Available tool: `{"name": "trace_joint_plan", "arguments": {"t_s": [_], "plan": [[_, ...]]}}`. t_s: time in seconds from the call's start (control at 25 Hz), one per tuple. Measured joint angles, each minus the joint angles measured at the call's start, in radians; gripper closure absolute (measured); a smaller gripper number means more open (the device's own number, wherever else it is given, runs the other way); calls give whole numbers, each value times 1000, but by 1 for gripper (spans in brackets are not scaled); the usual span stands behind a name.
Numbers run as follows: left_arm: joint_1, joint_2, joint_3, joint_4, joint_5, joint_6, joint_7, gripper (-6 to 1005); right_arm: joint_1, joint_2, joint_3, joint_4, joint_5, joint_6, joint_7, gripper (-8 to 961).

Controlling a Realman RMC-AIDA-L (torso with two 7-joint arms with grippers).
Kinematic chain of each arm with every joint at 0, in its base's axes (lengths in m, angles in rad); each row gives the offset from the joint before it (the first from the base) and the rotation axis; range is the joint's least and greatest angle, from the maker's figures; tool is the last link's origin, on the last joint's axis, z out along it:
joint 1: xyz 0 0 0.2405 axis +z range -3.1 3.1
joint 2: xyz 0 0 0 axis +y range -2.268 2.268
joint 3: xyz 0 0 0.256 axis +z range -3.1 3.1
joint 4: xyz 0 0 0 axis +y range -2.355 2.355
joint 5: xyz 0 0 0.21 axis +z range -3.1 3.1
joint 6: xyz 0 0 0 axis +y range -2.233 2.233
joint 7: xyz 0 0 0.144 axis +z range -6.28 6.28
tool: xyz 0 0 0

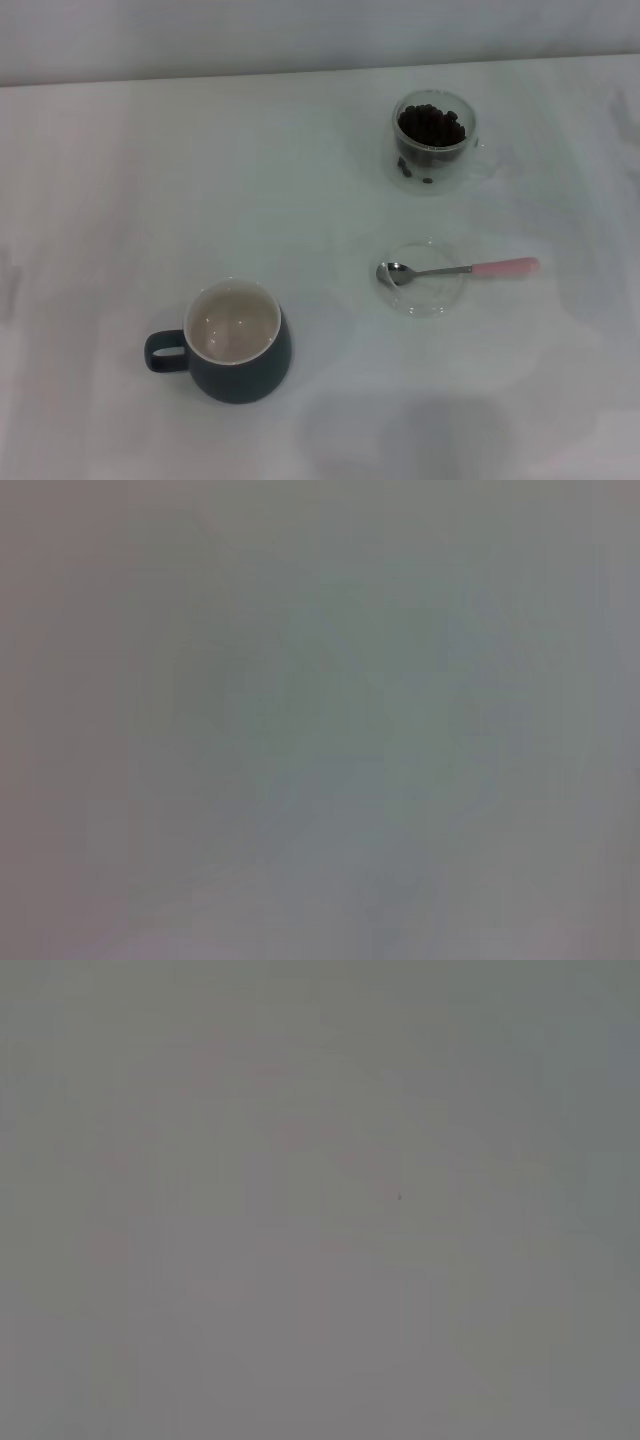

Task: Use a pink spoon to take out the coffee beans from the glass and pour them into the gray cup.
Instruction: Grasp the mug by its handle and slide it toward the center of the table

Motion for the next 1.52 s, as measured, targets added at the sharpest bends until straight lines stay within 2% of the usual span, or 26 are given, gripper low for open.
{"name": "trace_joint_plan", "arguments": {"t_s": [0.24,0.44,0.64,0.96,1.28,1.52], "plan": [[124,3,1,-51,108,143,-46,162,3,0,0,0,1,-5,0,111],[169,4,1,-139,247,209,-108,165,12,0,0,-6,0,-3,0,111],[132,5,2,-210,442,198,-136,164,26,0,-1,-16,0,-6,0,110],[73,4,2,-208,709,145,-188,164,31,0,-3,-15,-3,-5,0,110],[106,4,1,-216,801,144,-197,165,38,-3,-4,-39,-2,-9,0,110],[89,1,1,-213,801,61,-200,166,40,-5,-6,-42,-1,-8,0,111]]}}
